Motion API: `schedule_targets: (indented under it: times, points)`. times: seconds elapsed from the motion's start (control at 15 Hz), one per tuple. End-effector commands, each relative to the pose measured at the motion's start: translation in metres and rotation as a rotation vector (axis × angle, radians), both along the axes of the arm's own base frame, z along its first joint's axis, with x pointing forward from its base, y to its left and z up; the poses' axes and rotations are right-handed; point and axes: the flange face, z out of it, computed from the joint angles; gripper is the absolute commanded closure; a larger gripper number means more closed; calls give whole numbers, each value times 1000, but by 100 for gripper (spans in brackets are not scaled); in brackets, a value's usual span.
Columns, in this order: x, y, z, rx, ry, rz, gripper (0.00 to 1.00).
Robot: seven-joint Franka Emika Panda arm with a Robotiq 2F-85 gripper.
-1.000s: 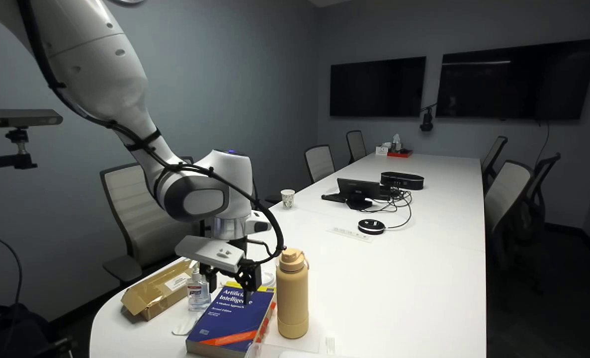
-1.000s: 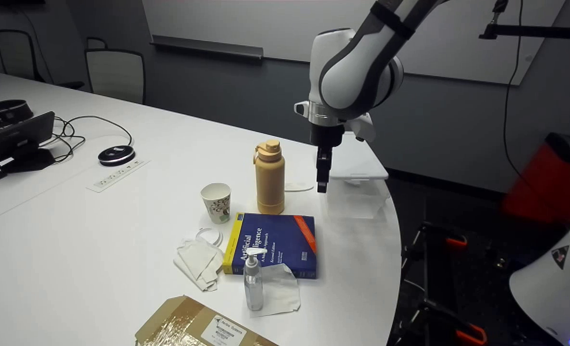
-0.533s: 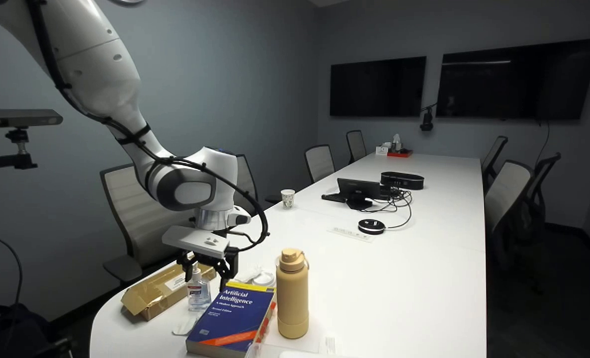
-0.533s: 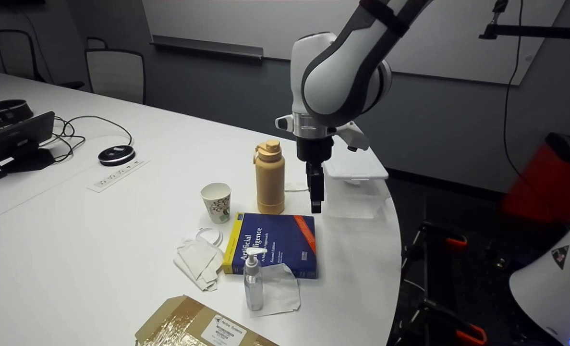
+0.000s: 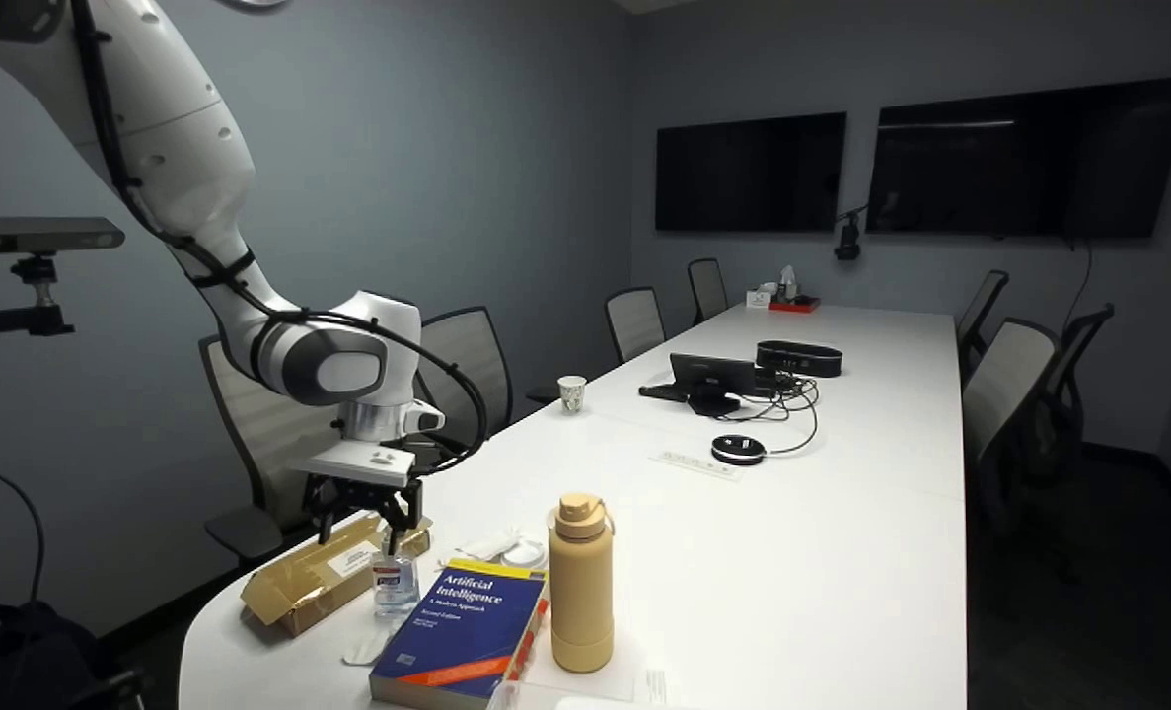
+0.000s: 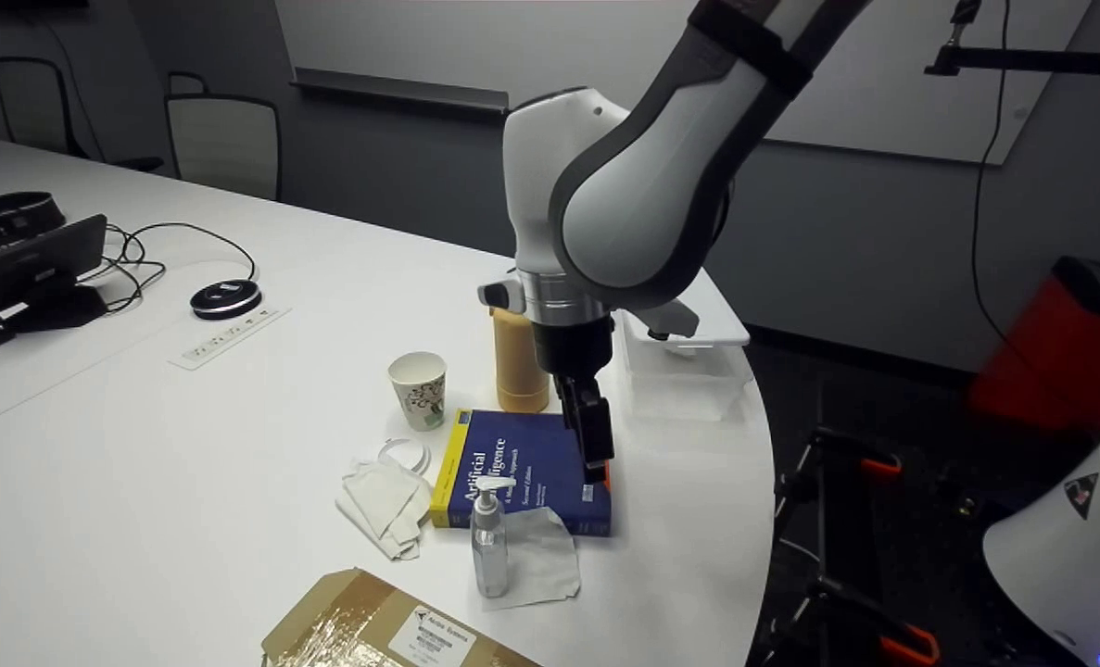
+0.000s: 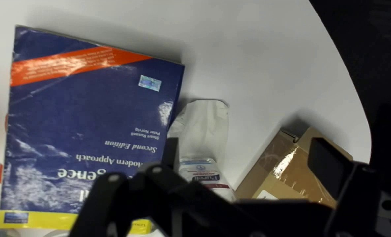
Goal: Open the lid on the container then put the pump bottle in the container.
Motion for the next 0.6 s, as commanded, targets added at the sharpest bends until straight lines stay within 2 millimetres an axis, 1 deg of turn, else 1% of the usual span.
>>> schedule_targets:
  times: [0.0,0.33,0.53]
  points:
    - [7,22,-2,6,-5,53,0]
    - [20,42,-10,22,-50,94,0]
    - [31,49,-18,7,-93,120,0]
